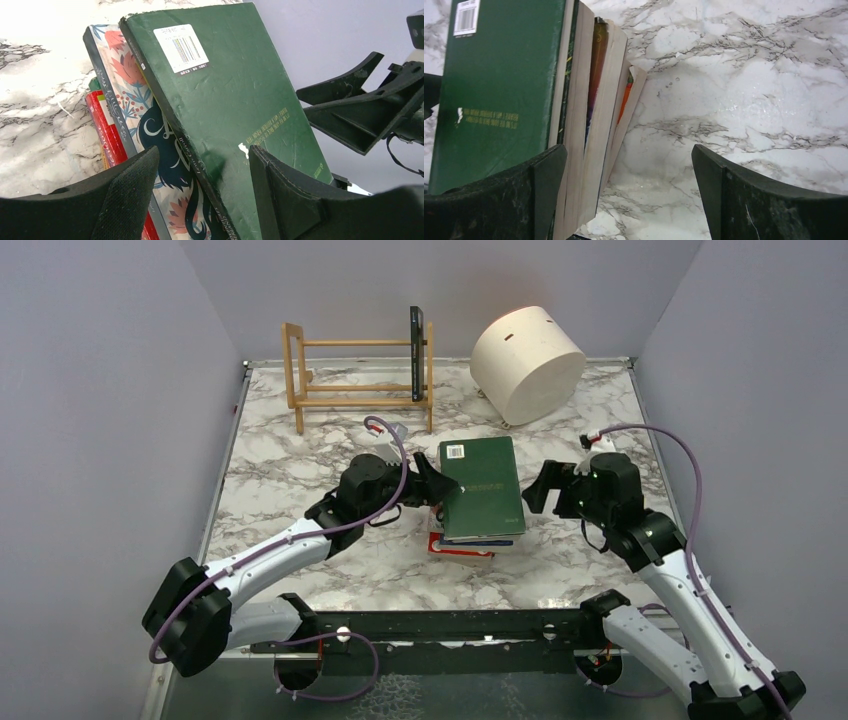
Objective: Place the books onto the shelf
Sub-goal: Pick up the book from the center of the board.
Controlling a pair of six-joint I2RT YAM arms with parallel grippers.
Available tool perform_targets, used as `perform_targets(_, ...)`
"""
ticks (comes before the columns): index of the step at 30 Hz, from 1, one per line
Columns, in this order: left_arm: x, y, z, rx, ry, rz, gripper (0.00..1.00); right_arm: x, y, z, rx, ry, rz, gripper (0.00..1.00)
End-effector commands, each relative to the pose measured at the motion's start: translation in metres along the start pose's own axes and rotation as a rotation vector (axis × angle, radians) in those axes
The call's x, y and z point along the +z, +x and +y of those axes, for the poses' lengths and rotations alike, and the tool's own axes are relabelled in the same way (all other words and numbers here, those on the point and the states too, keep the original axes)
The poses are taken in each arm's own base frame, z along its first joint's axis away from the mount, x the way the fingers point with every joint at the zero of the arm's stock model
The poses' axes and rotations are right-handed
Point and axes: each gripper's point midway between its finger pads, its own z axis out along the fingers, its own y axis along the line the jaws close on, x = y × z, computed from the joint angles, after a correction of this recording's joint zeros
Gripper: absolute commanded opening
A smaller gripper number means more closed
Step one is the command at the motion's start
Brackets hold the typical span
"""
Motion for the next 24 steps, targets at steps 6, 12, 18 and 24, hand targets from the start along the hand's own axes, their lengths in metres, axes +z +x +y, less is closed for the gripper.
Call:
perform_targets(6, -0.005, -0.006, -0.010, -0.002, 0.047, -0.024, 0.60, -0.014, -0.006, 0.025, -0.052, -0.156, -0.052, 0.93)
perform_targets(12, -0.007, -0.008, -0.011, -0.001, 0.047, -0.034, 0.60, -0.011, -0.004, 0.028, -0.065, -0.174, -0.044, 0.93)
perform_targets(18, -0.010, -0.010, -0.011, 0.001, 0.046, -0.042, 0.60, -0.023, -0.018, 0.017, -0.030, -0.111, -0.129, 0.93)
perform_targets(24, -0.011, -0.008, -0.010, -0.002, 0.046, -0.041, 0.60, -0.019, -0.015, 0.006, 0.001, -0.043, -0.106, 0.93)
